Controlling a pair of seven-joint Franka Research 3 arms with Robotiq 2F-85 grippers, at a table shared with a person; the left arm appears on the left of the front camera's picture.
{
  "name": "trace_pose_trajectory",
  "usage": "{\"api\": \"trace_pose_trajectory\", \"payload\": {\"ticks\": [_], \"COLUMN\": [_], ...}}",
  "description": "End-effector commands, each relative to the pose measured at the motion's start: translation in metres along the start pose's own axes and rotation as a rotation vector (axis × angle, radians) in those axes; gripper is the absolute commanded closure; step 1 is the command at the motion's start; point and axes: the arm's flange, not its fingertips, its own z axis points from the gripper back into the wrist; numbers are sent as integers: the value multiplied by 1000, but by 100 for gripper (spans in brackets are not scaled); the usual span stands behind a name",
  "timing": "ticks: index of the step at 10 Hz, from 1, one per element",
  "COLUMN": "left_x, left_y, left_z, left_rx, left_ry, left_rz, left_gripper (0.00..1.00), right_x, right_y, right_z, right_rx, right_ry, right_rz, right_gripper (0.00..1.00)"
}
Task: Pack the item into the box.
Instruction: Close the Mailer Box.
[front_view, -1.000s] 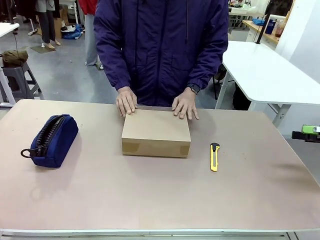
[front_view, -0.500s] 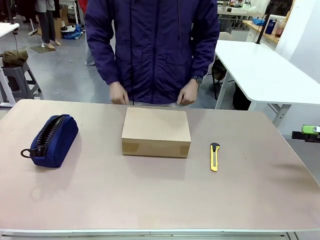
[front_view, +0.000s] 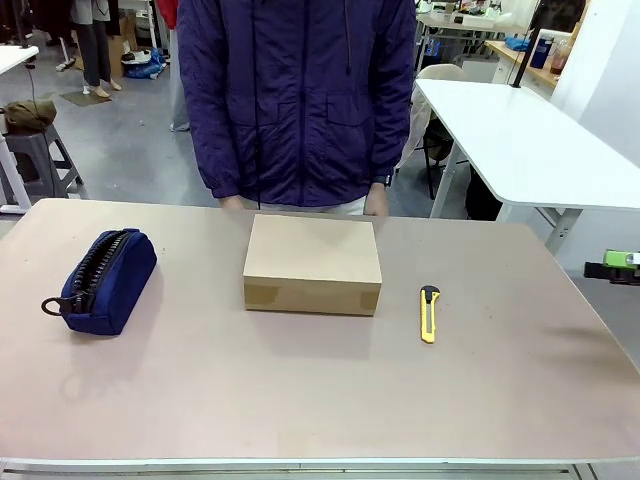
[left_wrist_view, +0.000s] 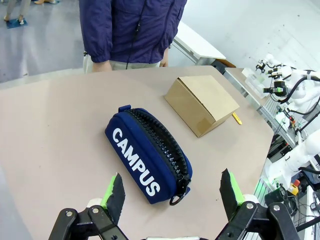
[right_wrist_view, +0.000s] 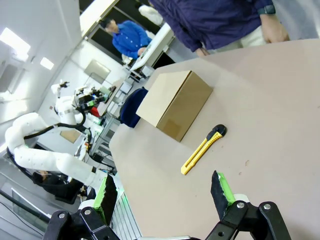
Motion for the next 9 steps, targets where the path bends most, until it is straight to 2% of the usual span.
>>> {"api": "trace_pose_trajectory", "payload": {"ticks": [1, 9], "left_x": [-1, -1], "left_y": [-3, -3], "left_z": [0, 0], "left_rx": [-2, -2], "left_ry": [3, 3], "left_rz": [-2, -2], "left_gripper": [0, 0], "right_x": [-2, -2], "right_y": [5, 5], "right_z": [0, 0], "right_rx": [11, 11], "right_ry": [-7, -7], "right_rz": [9, 9], "right_gripper": [0, 0]}}
